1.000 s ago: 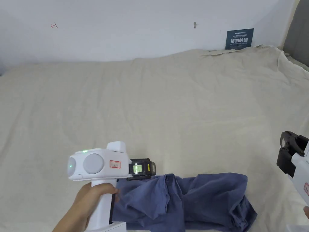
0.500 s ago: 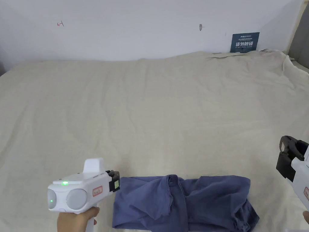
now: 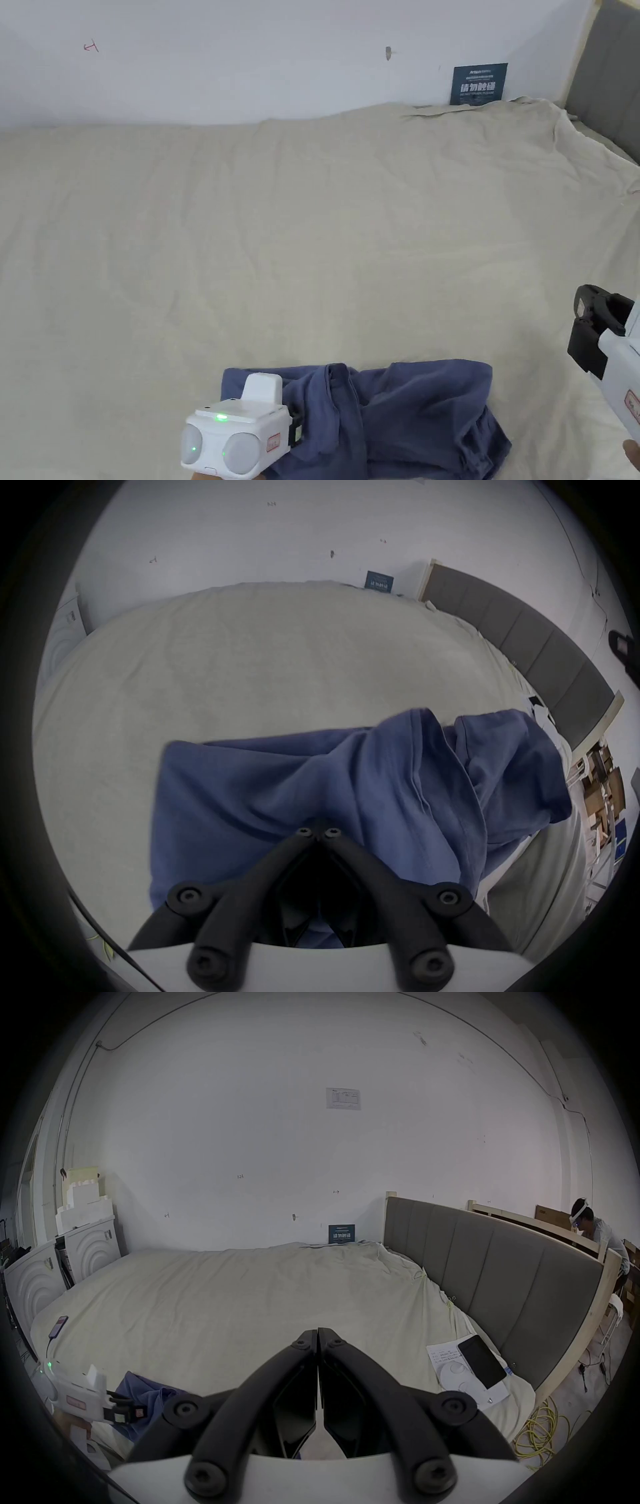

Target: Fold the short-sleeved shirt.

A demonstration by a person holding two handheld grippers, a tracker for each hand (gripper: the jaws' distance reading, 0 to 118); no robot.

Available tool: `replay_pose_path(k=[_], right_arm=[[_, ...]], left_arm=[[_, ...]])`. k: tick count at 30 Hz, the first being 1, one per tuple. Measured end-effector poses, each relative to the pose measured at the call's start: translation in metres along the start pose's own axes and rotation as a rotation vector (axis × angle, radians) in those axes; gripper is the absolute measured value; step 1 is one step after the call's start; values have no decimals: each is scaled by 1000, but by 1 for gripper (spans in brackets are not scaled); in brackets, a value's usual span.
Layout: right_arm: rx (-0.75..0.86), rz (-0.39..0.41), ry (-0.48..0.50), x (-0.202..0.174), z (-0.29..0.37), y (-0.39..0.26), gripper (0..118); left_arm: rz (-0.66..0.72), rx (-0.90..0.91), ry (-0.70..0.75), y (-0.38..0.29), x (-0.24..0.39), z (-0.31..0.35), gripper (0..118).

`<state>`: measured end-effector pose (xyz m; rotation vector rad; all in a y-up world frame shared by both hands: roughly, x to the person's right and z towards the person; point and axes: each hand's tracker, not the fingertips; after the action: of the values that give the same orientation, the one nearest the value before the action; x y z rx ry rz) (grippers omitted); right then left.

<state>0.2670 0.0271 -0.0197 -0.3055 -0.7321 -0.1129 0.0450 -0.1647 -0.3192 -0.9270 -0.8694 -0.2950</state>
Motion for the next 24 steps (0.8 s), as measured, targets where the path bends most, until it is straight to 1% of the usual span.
replay_pose_path(k=[3,6,15,18,24], right_arm=[[-2,2,-11,5,1,0,0],[-4,-3,-17,10,0,0,0],[-5,-10,-24,11,0,-1,0],[-5,-9,-22,11,1,-1,0],[0,0,-19,9,2,2,0]], left_arm=[[-24,7,19,3,14,-3,0],[-18,12,-10,8,24,-3,0],[-94,41,-44,12,61,1,0],[-73,58,-49,17,54,7,0],[-34,140,-106,43,25,55,0]])
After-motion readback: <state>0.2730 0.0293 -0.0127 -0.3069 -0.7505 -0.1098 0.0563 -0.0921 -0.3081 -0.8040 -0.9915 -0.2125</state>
